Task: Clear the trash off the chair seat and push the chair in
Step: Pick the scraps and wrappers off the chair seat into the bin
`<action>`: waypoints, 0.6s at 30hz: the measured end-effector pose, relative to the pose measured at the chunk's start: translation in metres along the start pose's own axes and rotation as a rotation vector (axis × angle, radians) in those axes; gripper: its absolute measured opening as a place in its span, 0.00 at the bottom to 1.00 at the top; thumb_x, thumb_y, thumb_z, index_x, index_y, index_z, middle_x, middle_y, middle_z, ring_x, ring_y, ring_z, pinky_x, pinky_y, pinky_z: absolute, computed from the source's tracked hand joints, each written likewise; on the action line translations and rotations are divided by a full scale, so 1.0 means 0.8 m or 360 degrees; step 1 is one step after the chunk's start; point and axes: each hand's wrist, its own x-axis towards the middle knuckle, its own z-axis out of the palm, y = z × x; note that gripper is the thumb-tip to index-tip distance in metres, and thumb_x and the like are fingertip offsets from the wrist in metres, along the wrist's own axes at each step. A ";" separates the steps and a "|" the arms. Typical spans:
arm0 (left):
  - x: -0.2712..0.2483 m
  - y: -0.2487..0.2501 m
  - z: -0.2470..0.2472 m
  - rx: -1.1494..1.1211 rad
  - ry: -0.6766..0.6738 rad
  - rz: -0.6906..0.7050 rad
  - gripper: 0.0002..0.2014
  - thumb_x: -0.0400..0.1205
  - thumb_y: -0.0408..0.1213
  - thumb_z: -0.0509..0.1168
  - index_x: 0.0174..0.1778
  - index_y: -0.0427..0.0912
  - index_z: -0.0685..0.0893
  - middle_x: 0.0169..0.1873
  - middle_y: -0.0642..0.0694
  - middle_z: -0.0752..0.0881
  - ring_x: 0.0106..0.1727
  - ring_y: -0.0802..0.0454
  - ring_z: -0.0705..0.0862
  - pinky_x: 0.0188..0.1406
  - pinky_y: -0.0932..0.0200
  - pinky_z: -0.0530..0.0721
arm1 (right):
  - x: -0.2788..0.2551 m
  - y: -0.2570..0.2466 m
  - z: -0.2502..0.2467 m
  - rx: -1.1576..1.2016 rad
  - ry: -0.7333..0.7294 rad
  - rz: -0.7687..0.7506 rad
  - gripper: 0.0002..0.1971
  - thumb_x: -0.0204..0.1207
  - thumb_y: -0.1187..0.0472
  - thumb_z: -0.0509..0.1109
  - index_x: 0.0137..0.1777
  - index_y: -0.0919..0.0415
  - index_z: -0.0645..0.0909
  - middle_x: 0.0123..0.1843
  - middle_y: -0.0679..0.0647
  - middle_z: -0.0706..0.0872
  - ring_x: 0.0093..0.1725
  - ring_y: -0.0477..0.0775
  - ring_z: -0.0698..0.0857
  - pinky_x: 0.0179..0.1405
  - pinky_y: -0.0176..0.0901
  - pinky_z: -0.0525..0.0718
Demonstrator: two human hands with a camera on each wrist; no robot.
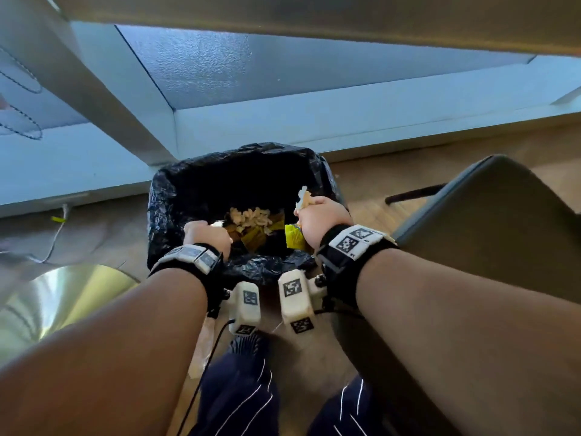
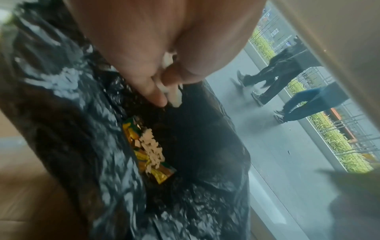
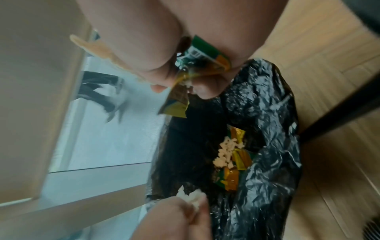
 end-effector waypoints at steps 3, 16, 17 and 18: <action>0.017 -0.004 -0.017 -0.0199 0.0111 0.0080 0.34 0.86 0.40 0.66 0.84 0.30 0.60 0.80 0.32 0.71 0.77 0.34 0.74 0.71 0.47 0.74 | 0.015 0.008 0.029 -0.0001 -0.0086 0.0174 0.20 0.79 0.56 0.63 0.67 0.63 0.82 0.67 0.60 0.85 0.66 0.63 0.84 0.62 0.48 0.84; -0.069 -0.024 -0.025 0.0103 0.0382 0.0373 0.23 0.88 0.50 0.59 0.33 0.37 0.83 0.31 0.39 0.85 0.32 0.42 0.80 0.32 0.51 0.75 | -0.022 0.019 -0.008 0.0392 -0.0115 0.0289 0.11 0.84 0.66 0.62 0.63 0.60 0.81 0.39 0.58 0.86 0.23 0.53 0.83 0.18 0.42 0.82; -0.093 -0.017 -0.028 0.0116 0.0368 0.0425 0.25 0.87 0.50 0.59 0.30 0.35 0.79 0.27 0.40 0.81 0.28 0.43 0.77 0.27 0.52 0.70 | -0.038 0.020 -0.024 0.0176 -0.0025 0.0166 0.06 0.82 0.61 0.66 0.53 0.59 0.84 0.34 0.56 0.86 0.21 0.52 0.80 0.20 0.43 0.81; -0.112 -0.011 -0.029 0.0104 0.0309 0.0464 0.25 0.87 0.49 0.59 0.28 0.35 0.76 0.24 0.41 0.77 0.26 0.43 0.74 0.25 0.53 0.67 | -0.057 0.022 -0.042 0.0030 0.0045 0.0073 0.08 0.79 0.55 0.69 0.46 0.59 0.85 0.30 0.54 0.85 0.23 0.53 0.79 0.25 0.46 0.82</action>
